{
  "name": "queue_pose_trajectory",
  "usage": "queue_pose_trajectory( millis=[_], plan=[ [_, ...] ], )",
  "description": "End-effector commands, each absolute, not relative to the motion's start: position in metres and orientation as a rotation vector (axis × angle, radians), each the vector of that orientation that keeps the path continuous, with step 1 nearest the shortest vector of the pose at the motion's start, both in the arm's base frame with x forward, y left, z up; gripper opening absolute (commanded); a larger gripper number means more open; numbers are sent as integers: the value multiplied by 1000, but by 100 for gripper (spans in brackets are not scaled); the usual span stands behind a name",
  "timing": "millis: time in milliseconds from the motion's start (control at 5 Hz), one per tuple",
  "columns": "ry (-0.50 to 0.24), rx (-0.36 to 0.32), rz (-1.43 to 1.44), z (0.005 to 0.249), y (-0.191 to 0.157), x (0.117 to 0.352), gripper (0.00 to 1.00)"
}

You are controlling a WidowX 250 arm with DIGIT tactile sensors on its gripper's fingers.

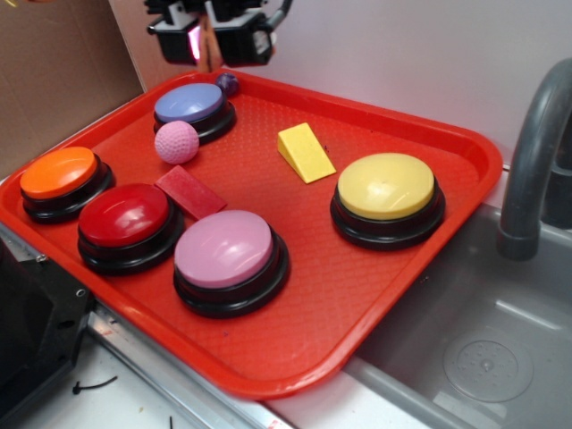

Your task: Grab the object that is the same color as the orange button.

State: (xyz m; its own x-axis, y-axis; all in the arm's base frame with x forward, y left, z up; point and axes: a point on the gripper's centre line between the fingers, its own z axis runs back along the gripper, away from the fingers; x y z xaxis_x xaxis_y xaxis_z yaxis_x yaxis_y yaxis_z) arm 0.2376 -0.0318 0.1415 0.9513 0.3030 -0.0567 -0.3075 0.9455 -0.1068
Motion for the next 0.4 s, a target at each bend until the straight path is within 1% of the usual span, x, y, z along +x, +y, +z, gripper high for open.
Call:
queue_pose_trajectory(
  millis=[0,200],
  plan=[
    [-16,-118,295,175,-17,227,0],
    [-13,-63,294,170,-17,233,0]
  ],
)
